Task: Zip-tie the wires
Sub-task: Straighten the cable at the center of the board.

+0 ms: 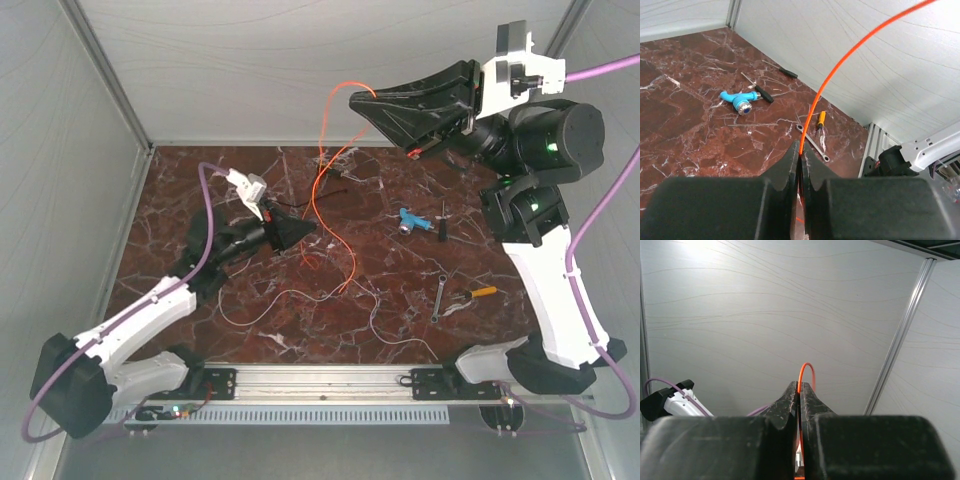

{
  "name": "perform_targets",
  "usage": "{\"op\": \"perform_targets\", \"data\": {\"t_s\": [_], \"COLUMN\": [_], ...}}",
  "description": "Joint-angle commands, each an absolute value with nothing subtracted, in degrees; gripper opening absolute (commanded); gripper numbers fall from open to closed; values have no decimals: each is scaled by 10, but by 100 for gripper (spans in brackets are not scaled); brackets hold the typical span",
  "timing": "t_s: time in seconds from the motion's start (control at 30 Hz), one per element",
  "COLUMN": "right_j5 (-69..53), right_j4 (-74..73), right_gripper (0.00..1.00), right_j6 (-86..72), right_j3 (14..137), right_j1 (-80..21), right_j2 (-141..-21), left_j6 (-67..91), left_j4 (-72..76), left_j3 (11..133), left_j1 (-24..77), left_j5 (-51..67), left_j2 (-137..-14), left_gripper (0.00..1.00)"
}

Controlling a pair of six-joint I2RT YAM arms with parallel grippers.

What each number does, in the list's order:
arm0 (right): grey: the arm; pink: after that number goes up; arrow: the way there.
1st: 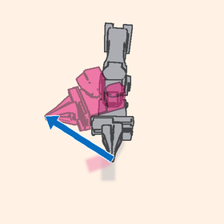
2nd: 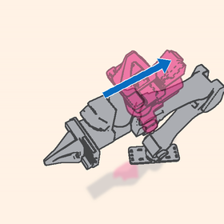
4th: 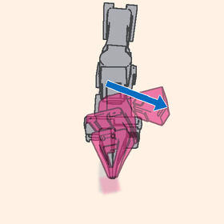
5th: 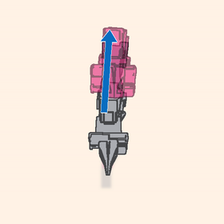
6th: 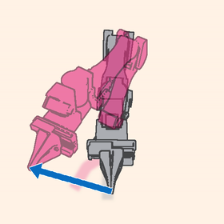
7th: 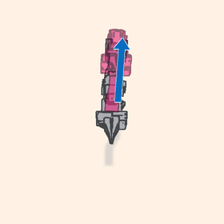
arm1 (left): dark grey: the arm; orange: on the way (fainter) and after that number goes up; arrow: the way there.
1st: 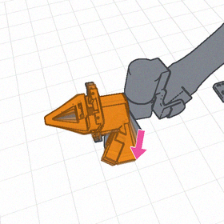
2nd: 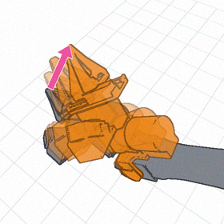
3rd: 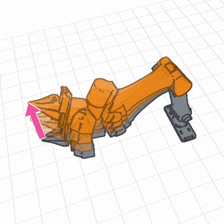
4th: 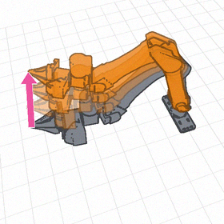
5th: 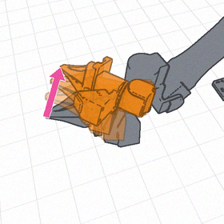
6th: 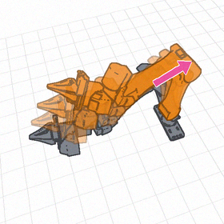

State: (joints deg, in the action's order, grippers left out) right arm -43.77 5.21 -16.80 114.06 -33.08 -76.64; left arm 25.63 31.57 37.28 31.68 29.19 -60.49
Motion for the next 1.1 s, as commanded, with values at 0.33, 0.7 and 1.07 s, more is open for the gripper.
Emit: {"op": "perform_targets", "data": {"t_s": [0.33,0.7,1.07], "right_j5": [-248,-36,34], "right_j4": [-93,-343,-581], "right_gripper": [0,0,0], "right_j6": [-83,-94,-157], "right_j3": [990,890,851], "right_j1": [-335,-336,-335], "right_j2": [-634,-550,-548], "left_j6": [42,-76,-139], "left_j4": [19,-146,-253], "left_j3": [478,525,491], "left_j1": [319,319,319], "left_j5": [92,-77,-195], "left_j2": [-469,-400,-400], "left_gripper": [0,0,0]}}
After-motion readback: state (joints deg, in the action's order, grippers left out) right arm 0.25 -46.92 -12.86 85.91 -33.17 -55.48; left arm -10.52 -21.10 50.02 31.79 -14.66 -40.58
